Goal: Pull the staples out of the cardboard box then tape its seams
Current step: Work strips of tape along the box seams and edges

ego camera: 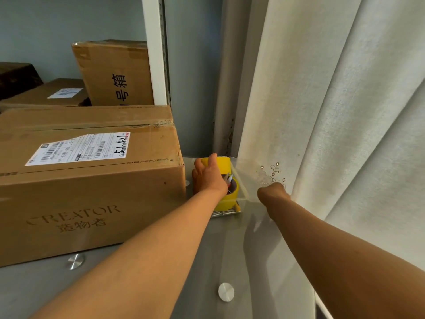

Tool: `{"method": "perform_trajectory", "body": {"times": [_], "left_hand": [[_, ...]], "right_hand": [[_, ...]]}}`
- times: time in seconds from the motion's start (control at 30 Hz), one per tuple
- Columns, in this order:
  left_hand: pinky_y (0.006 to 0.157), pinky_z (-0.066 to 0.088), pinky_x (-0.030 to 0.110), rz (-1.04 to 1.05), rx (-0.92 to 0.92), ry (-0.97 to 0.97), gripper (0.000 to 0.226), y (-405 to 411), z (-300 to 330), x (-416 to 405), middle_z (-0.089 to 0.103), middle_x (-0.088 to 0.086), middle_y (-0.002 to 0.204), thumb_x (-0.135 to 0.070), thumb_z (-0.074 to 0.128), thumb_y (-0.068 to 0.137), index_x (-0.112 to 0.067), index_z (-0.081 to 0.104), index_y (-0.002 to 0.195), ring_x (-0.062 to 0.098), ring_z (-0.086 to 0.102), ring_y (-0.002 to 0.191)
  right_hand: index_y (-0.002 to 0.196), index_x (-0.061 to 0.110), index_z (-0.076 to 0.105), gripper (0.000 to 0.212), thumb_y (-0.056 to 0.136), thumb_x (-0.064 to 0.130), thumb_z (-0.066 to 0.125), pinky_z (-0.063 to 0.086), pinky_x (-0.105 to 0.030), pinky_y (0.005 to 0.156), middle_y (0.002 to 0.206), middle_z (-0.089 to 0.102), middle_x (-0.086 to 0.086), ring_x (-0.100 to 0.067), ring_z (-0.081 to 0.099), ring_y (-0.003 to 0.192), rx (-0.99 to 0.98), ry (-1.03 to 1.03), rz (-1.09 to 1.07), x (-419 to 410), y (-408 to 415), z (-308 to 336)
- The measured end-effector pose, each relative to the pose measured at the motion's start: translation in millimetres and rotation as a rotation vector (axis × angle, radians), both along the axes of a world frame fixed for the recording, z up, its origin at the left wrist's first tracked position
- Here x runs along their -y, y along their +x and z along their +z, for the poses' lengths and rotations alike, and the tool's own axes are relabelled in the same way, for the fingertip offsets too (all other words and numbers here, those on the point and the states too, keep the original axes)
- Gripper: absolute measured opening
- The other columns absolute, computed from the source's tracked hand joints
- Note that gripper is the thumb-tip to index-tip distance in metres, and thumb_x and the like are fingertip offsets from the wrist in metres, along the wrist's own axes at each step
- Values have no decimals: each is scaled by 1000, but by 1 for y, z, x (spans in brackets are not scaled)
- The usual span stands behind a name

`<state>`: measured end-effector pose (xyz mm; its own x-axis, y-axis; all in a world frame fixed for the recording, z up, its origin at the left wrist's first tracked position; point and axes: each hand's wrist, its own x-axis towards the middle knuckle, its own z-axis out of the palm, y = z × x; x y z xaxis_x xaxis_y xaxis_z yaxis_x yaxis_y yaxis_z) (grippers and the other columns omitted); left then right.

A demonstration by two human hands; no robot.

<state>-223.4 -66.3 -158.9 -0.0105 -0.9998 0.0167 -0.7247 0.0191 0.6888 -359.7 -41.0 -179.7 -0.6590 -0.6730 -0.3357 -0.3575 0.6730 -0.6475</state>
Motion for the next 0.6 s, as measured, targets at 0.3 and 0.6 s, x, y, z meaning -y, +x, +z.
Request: {"method": "perform_trajectory", "body": {"times": [0.3,0.6], "left_hand": [[113,29,44,-19,-112,48,65,4,1,6,12,6,155,-4,44,94,-30,21,149,33,27,138],[114,24,43,183,-569,154,54,4,12,4,32,17,150,-39,19,103,-9,26,147,33,33,137]], "right_hand": [[137,7,30,53,89,9,53,48,-48,94,131,42,-19,-38,51,113,-25,-272,-123,-17,-2,30],[107,21,69,27,93,35,51,52,-31,78,100,68,5,-10,60,88,-239,-744,396,-36,70,71]]}}
